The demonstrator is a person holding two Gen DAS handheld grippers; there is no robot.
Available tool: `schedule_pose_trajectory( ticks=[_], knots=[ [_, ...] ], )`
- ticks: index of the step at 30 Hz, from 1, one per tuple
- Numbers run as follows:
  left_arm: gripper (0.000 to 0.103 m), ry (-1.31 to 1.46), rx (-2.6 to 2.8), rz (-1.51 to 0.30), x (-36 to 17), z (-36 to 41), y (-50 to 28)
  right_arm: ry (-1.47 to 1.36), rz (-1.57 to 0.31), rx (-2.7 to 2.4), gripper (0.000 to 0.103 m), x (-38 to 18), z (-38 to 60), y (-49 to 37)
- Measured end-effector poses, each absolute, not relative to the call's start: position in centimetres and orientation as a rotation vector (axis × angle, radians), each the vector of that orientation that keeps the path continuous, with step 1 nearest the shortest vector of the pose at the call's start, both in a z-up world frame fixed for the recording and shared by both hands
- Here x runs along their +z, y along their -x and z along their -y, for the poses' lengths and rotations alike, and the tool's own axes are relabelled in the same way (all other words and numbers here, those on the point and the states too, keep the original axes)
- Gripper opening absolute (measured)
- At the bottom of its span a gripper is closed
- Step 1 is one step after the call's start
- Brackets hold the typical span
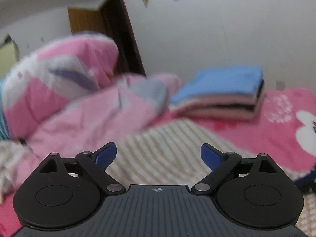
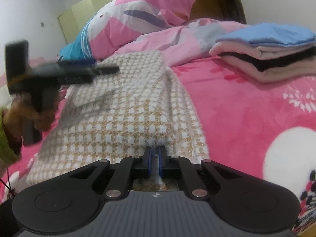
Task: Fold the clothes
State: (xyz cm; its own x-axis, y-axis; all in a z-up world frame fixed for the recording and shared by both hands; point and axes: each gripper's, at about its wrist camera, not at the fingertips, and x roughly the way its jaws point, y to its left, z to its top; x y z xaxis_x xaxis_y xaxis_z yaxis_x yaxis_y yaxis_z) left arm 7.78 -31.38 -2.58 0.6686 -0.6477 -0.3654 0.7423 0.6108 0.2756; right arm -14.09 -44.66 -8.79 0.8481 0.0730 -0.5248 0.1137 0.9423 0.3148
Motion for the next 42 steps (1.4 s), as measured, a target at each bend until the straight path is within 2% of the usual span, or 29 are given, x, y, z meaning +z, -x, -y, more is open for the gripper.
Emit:
schedule_pose_trajectory(
  ticks=[3,6,9,14,20,24,28,30,33,38,40,42],
  knots=[
    [0.064,-0.462,-0.787,-0.301,-3.2,32.5,-9.4,-0.346,-0.572,-0.023,0.005,-8.6,44.6,14.0],
    [0.064,-0.460,-0.796,-0.412,-5.7,33.5,-11.3,-0.323,-0.609,-0.027,0.005,-7.0,44.3,13.3],
    [0.063,-0.410,-0.813,-0.419,-5.6,32.8,-11.6,-0.294,-0.609,-0.012,0.007,-3.4,44.4,11.9],
    [0.063,-0.358,-0.831,-0.447,-5.7,32.2,-11.9,-0.192,-0.473,0.009,0.007,2.0,44.2,6.8],
    [0.064,-0.370,-0.837,-0.433,-5.9,32.3,-11.9,-0.222,-0.445,0.013,0.007,3.8,44.6,2.3],
    [0.064,-0.360,-0.841,-0.425,-6.2,32.3,-11.9,-0.206,-0.507,0.032,0.007,2.7,44.9,-0.9],
    [0.064,-0.368,-0.859,-0.447,-6.4,32.6,-12.0,-0.132,-0.785,-0.043,0.005,-4.8,45.8,-5.9],
    [0.066,-0.382,-0.858,-0.449,-6.5,33.0,-11.9,-0.166,-0.766,-0.024,0.005,-6.5,46.6,-5.3],
    [0.066,-0.395,-0.851,-0.431,-6.5,33.1,-11.5,-0.294,-0.716,-0.045,0.006,-3.8,48.0,-2.4],
    [0.067,-0.386,-0.856,-0.440,-6.5,33.1,-11.8,-0.330,-0.533,-0.002,0.007,0.9,47.7,6.7],
    [0.067,-0.387,-0.857,-0.441,-6.5,33.1,-11.7,-0.317,-0.563,0.038,0.007,-0.3,46.6,8.6],
    [0.068,-0.400,-0.862,-0.441,-6.5,33.3,-11.6,-0.240,-0.689,0.013,0.004,-4.2,45.0,8.8]
  ],
)
